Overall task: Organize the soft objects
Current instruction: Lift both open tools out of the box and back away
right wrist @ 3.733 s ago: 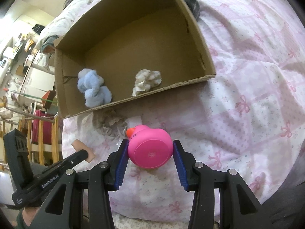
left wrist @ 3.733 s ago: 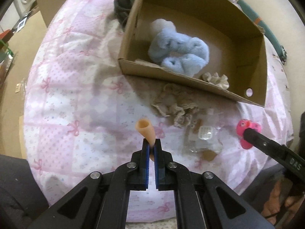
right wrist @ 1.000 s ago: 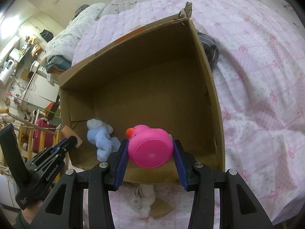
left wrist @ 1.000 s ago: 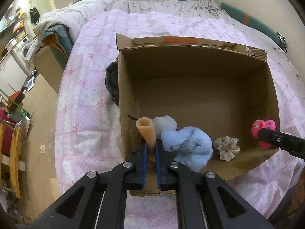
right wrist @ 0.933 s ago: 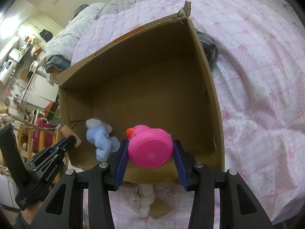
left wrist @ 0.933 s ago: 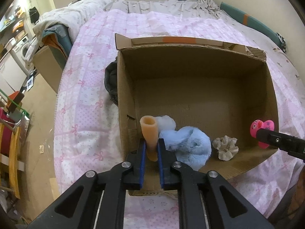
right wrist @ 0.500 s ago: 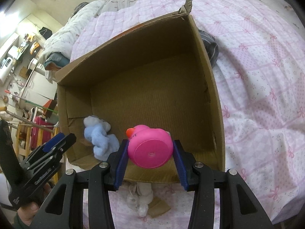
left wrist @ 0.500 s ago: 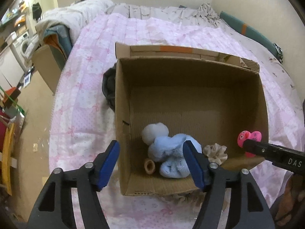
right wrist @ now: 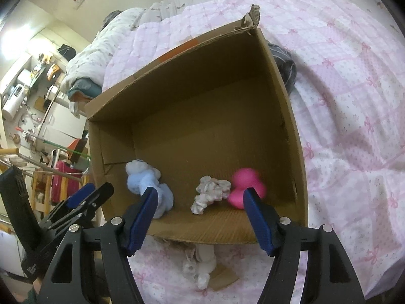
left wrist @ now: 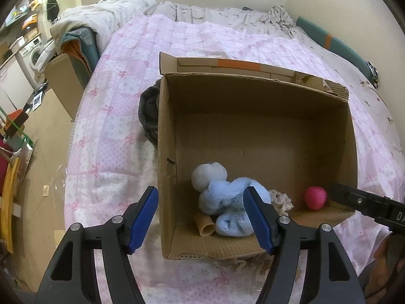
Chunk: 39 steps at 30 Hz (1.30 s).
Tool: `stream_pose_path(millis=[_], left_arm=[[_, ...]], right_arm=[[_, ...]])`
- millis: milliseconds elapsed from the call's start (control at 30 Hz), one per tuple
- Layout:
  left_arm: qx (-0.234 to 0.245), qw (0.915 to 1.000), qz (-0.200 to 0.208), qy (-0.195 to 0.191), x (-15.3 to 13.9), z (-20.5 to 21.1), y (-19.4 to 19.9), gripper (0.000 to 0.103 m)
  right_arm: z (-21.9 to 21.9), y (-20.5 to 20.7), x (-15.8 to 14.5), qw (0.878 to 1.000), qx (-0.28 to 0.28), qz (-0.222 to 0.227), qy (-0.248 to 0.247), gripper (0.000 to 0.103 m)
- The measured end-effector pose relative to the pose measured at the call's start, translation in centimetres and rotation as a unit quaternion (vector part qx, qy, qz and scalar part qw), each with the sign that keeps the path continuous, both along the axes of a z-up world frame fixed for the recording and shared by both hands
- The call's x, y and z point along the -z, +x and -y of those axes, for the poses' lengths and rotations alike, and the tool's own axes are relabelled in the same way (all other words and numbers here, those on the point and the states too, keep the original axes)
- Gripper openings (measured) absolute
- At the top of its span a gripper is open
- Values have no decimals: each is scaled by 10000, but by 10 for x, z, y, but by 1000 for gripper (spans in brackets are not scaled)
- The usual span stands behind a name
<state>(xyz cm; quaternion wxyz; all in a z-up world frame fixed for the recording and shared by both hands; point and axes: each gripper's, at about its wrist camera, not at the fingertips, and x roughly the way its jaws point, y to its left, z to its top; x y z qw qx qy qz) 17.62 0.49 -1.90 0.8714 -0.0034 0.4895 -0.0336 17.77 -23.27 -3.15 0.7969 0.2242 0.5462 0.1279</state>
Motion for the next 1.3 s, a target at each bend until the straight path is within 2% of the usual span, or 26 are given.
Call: stream_pose_path(millis=[633, 900, 1033, 1167, 1300], left_arm=[[-54, 10000, 73, -20, -5, -3, -5, 67], [-305, 9993, 174, -116, -17, -20, -21, 67], [-593, 9977, 322, -68, -23, -30, -35, 67], [-787, 9966, 134, -201, -15, -37, -54, 67], [-786, 9966, -42, -261, -8, -35, -71, 67]], right_arm=[[-1, 0, -1, 9999, -4, 0, -101, 74], [-4, -5, -7, 9999, 4, 87, -121, 74], [-5, -11, -7, 9996, -34, 97, -244, 74], [-1, -23, -8, 9997, -7, 46, -252, 74], [4, -41, -8, 9997, 9, 21, -234, 74]])
